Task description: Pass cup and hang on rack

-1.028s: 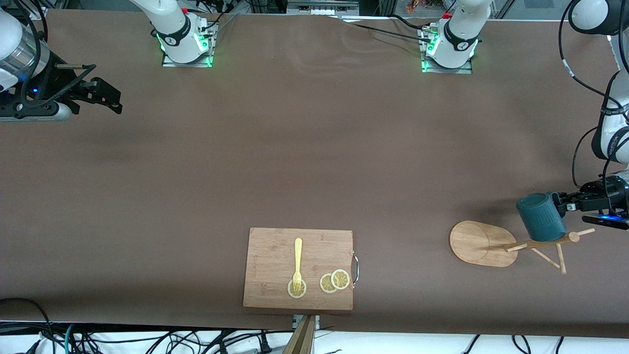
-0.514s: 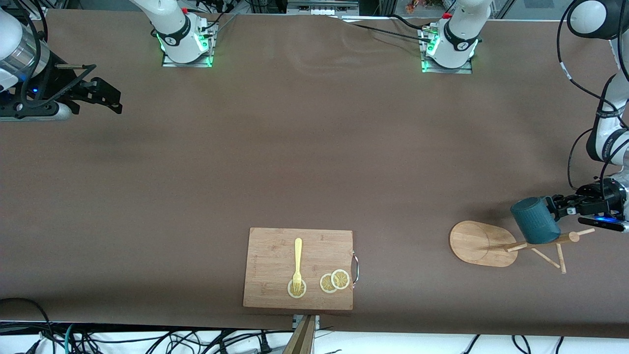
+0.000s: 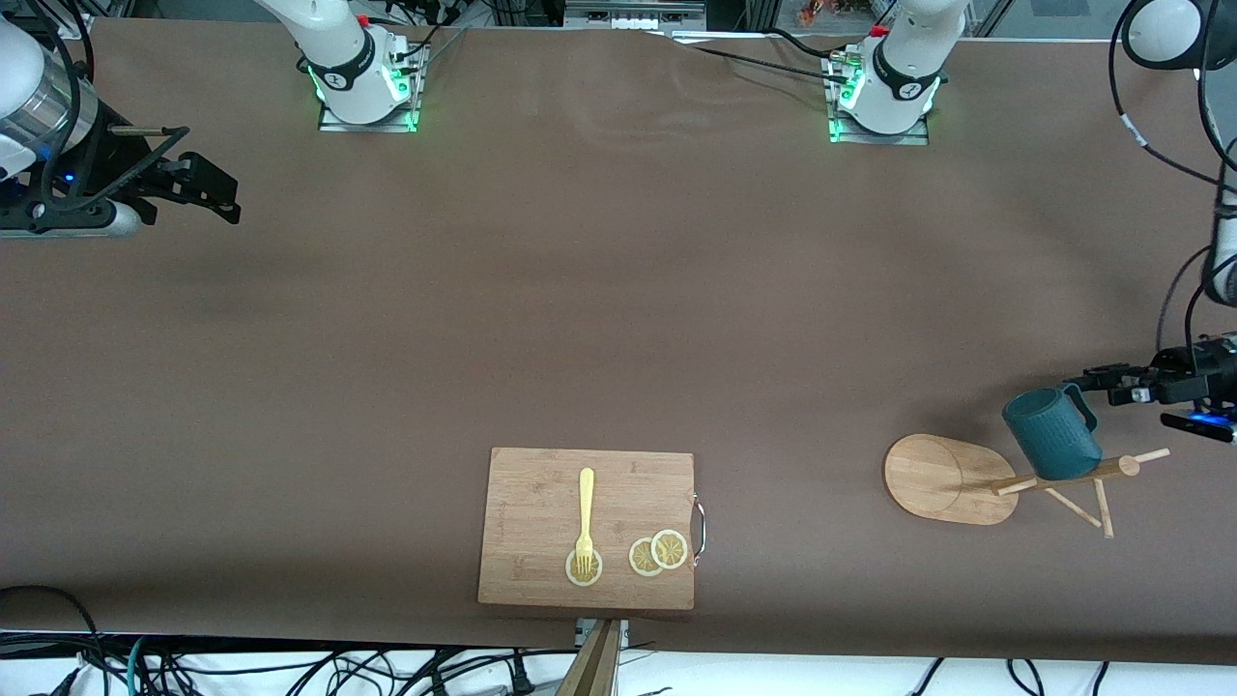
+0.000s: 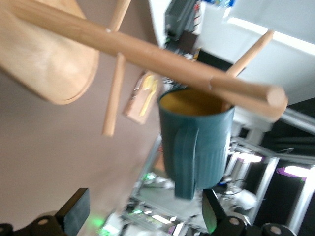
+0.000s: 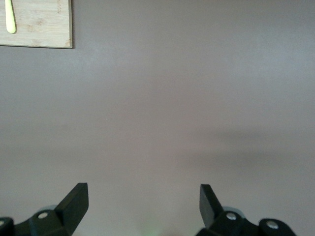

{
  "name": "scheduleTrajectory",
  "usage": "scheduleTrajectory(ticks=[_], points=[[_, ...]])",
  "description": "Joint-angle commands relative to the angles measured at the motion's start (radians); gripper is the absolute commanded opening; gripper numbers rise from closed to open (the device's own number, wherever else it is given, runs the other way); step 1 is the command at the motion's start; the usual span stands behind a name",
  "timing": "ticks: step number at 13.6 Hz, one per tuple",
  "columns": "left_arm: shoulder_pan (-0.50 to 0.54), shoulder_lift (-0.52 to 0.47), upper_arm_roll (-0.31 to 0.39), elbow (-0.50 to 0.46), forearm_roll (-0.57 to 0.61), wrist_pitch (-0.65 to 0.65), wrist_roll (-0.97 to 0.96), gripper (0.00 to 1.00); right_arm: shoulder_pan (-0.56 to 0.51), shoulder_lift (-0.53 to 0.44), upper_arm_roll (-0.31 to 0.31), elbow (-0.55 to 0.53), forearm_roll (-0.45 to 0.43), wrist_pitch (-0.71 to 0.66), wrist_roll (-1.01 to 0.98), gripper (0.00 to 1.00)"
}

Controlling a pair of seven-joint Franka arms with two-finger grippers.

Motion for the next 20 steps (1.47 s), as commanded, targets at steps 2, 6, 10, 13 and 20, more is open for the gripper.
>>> scheduleTrajectory(ticks=[2,6,10,13,20], points=[[-0.020,-0.169,-0.019,-0.002,0.359,-0.003,-0.012,1.00,-0.014,0.007,0.014,0.021,-0.008,-0.012,-0.014,1.00],[-0.132,-0.352,-0.046,-0.031,0.649,-0.005,-0.021,1.00,-0.014,0.009,0.014,0.021,-0.008,-0.012,-0.014,1.00],[-0.377,-0.485,-0.049,-0.034,0.873,-0.002,-0.140,1.00,-0.014,0.009,0.013,0.021,-0.008,-0.012,-0.014,1.00],[-0.552,-0.525,-0.049,-0.029,1.027,0.049,-0.206,1.00,-0.014,0.009,0.014,0.021,-0.008,-0.012,-0.012,1.00],[-0.675,-0.607,-0.030,-0.136,1.032,0.242,-0.245,1.00,-0.014,0.007,0.014,0.021,-0.008,-0.012,-0.014,1.00]])
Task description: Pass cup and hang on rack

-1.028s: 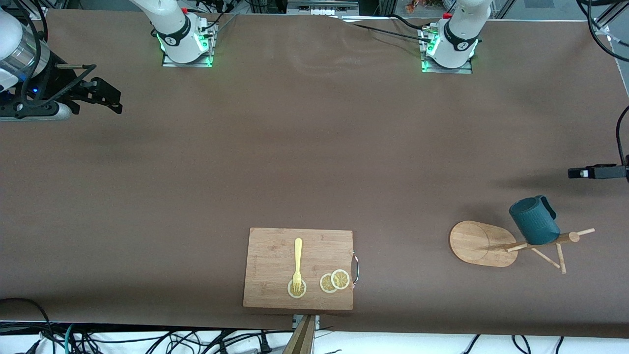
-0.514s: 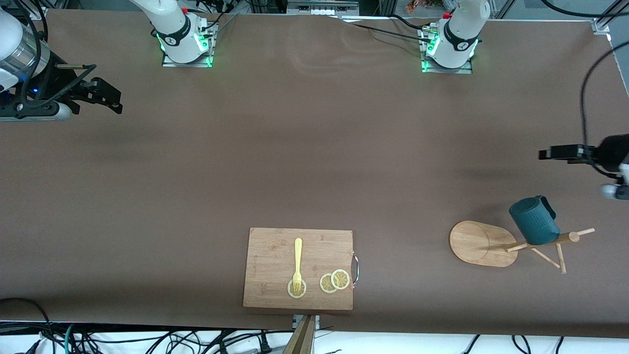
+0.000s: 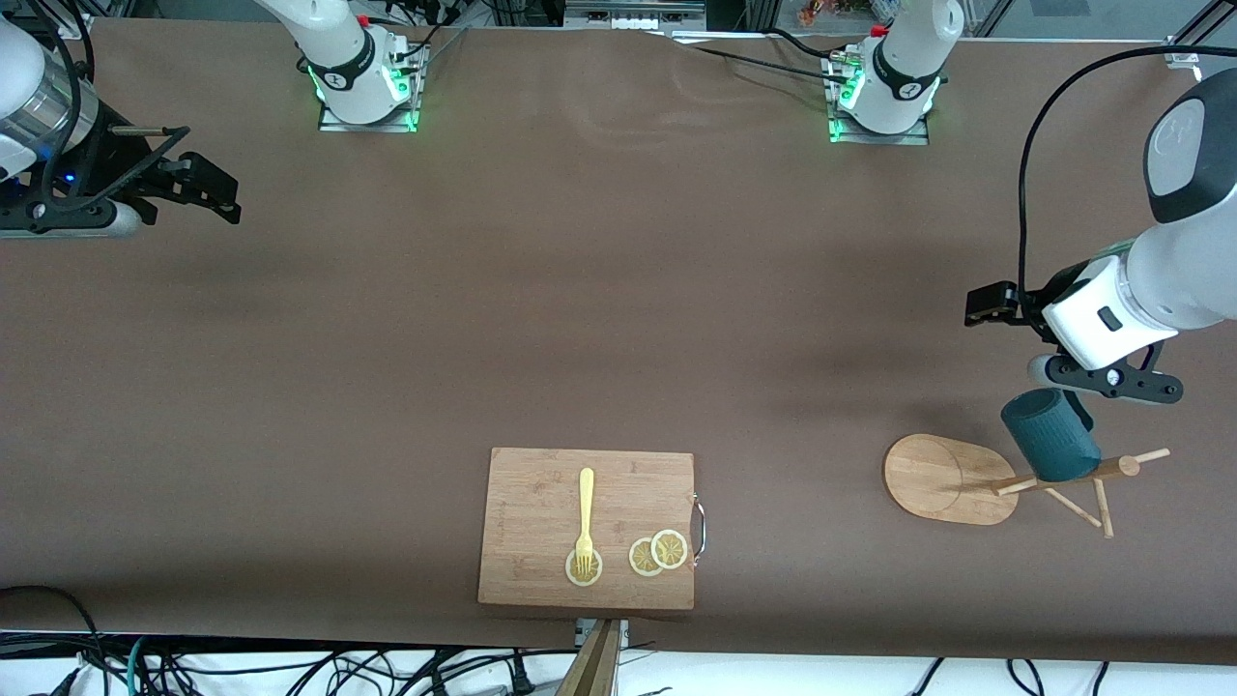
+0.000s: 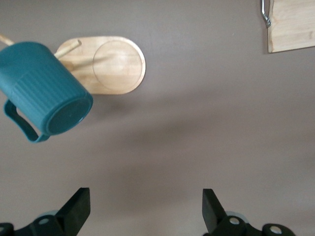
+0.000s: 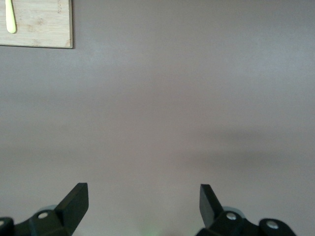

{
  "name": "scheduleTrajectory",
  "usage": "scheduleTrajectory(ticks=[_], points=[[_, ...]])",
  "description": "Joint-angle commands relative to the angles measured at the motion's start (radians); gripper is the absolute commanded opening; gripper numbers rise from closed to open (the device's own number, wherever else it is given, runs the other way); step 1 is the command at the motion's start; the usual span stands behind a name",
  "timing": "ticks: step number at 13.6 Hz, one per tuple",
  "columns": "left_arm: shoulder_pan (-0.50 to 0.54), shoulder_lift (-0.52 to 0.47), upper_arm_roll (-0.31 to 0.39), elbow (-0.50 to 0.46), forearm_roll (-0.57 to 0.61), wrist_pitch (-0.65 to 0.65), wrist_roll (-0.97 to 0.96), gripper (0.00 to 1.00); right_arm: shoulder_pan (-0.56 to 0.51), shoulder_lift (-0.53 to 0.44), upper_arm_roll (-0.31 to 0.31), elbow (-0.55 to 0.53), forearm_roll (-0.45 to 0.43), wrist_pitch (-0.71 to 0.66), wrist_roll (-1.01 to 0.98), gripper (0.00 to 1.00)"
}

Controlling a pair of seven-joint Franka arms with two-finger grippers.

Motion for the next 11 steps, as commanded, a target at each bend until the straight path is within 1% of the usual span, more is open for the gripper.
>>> scheduleTrajectory(ticks=[1,2,3,4,5,7,11], points=[[-0.041,-0.135,0.072,-0.181,0.000,0.120,-0.002,1.00,-0.014,0.007,0.013,0.020,-0.008,-0.012,-0.014,1.00],[-0.051,-0.194,0.106,-0.258,0.001,0.195,0.013,1.00,-0.014,0.007,0.013,0.020,-0.008,-0.012,-0.014,1.00],[-0.053,-0.250,0.115,-0.339,0.000,0.264,0.015,1.00,-0.014,0.007,0.013,0.020,-0.008,-0.012,-0.014,1.00],[-0.058,-0.311,0.115,-0.410,0.001,0.303,-0.002,1.00,-0.014,0.007,0.013,0.020,-0.008,-0.012,-0.014,1.00],[-0.068,-0.342,0.115,-0.441,0.001,0.311,-0.038,1.00,-0.014,0.007,0.013,0.020,-0.008,-0.012,-0.014,1.00],[-0.109,-0.347,0.132,-0.441,0.014,0.286,-0.164,1.00,-0.014,0.007,0.013,0.020,-0.008,-0.012,-0.014,1.00],[-0.110,-0.336,0.135,-0.440,0.000,0.280,-0.158,1.00,-0.014,0.007,0.013,0.020,-0.008,-0.012,-0.014,1.00]])
